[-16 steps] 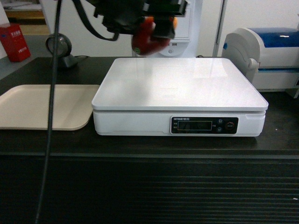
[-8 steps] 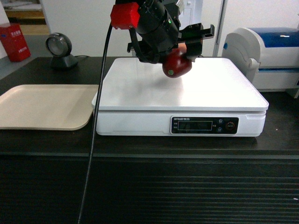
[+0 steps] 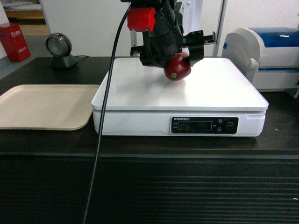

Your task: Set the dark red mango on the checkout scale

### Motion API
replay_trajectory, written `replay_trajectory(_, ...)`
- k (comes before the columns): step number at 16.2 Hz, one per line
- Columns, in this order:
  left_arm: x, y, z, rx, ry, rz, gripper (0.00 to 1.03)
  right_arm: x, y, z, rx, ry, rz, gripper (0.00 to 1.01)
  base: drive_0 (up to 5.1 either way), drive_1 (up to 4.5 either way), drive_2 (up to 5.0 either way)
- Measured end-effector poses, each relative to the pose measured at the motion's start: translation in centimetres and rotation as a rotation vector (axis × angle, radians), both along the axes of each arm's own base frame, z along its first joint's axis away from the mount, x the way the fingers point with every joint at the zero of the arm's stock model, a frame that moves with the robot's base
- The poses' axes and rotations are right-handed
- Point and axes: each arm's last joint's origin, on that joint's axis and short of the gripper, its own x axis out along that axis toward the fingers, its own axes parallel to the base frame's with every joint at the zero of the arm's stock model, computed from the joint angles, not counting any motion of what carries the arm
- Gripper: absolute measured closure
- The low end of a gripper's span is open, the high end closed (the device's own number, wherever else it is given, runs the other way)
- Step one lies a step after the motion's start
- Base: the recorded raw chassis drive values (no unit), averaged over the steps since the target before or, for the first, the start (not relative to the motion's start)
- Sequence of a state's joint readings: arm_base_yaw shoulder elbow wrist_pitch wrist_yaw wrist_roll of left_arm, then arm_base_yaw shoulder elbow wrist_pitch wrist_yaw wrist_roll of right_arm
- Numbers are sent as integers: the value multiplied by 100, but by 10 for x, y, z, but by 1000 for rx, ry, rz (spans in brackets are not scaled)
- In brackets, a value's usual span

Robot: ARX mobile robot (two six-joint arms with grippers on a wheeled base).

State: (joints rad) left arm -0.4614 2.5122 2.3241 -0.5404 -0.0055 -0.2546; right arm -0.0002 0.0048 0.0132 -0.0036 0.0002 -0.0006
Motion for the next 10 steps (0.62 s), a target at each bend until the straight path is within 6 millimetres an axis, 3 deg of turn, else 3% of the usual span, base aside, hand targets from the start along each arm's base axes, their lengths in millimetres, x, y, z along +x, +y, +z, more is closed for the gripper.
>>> replay_trajectory(3,0,1,-1,28,-10,4,39,0,0,0,0,0,0,3,0,0,0)
replay_trajectory(6,0,0,-1,40,-19,-2,7,0,0,0,0,0,0,3,0,0,0)
replay_trajectory(7,0,0,-1,43,-23,-6,3,0,0,0,0,0,0,3,0,0,0)
replay_trajectory(10,2,0,1,37,-47,-9,5,0,0,0,0,0,0,3,0,0,0)
